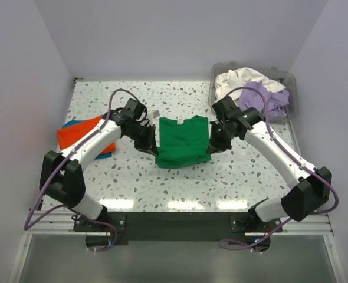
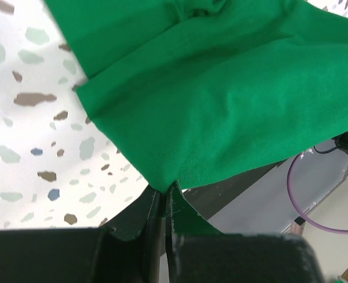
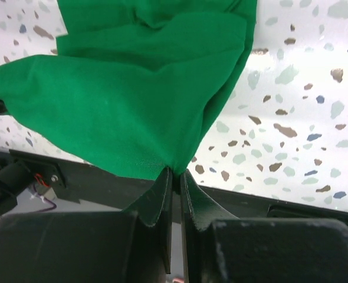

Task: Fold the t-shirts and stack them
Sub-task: Fold the tshirt

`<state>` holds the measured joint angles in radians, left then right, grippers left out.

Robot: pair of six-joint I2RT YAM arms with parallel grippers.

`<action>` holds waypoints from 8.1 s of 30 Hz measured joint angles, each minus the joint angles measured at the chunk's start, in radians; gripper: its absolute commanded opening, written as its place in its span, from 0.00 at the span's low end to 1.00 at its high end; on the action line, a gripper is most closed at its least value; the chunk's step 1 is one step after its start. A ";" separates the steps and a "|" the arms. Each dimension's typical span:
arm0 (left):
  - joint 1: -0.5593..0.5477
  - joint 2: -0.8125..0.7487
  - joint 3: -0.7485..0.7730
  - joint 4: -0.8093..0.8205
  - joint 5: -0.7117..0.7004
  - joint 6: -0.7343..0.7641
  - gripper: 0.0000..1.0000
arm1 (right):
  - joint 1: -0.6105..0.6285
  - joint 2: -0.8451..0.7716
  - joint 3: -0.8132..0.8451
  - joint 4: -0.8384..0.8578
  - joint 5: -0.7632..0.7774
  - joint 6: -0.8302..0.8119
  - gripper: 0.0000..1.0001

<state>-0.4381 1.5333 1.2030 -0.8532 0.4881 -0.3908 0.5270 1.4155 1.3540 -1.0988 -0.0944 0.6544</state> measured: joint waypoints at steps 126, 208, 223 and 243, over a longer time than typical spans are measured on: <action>0.117 0.280 -0.169 0.554 -0.012 0.040 0.37 | -0.108 0.523 -0.021 0.373 -0.047 -0.248 0.32; -0.063 -0.045 -0.446 0.362 -0.005 0.032 0.59 | 0.012 0.023 -0.574 0.375 -0.200 -0.107 0.49; -0.079 -0.016 -0.523 0.439 0.104 -0.010 0.41 | 0.036 0.089 -0.618 0.450 -0.238 -0.096 0.35; -0.096 -0.182 -0.551 0.349 0.094 -0.112 0.00 | 0.041 -0.019 -0.567 0.282 -0.259 -0.089 0.00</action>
<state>-0.5343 1.3518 0.6518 -0.5041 0.5823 -0.5026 0.5678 1.3960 0.7872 -0.8169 -0.3538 0.5659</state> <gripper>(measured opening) 0.112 0.022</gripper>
